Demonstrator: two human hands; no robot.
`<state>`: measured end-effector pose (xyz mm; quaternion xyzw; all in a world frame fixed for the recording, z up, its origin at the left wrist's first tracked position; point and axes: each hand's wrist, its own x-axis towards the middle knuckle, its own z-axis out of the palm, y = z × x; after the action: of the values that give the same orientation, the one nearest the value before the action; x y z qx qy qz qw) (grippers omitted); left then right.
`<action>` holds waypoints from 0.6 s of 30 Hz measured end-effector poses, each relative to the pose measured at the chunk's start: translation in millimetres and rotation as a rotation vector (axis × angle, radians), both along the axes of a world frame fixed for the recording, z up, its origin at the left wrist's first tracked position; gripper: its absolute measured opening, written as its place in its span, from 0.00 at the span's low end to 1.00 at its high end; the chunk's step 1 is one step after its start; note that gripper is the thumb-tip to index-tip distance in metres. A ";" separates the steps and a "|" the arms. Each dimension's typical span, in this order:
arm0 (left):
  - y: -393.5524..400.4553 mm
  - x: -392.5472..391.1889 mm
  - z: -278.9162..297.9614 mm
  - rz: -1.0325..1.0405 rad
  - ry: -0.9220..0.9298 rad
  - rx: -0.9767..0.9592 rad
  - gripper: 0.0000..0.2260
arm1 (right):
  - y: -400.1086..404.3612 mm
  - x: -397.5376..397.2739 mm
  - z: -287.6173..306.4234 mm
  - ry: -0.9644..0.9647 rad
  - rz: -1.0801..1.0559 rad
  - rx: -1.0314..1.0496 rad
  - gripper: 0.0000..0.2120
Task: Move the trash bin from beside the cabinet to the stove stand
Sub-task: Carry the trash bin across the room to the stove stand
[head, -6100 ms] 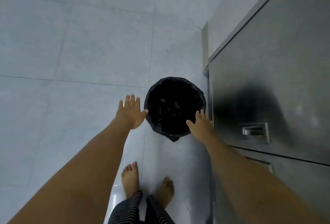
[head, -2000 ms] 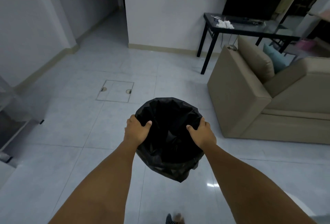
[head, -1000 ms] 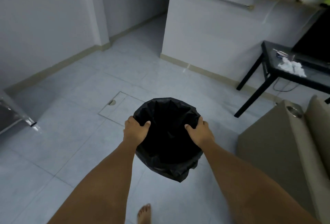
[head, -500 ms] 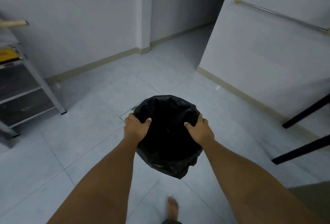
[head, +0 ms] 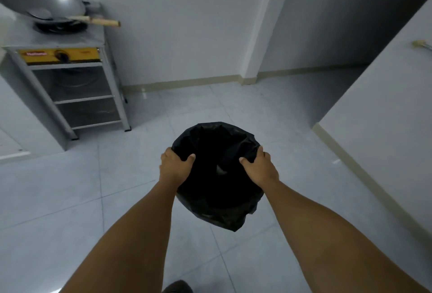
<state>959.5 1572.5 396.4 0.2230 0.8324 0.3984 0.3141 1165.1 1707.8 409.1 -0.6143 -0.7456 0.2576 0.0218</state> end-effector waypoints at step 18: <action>115.0 -197.0 -24.4 0.207 -0.032 -0.063 0.36 | 161.9 -231.9 -38.7 0.010 0.206 -0.082 0.43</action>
<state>762.5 1687.5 372.0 0.1197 0.8579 0.4059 0.2914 933.1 1869.7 370.4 -0.5335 -0.7935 0.2918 -0.0260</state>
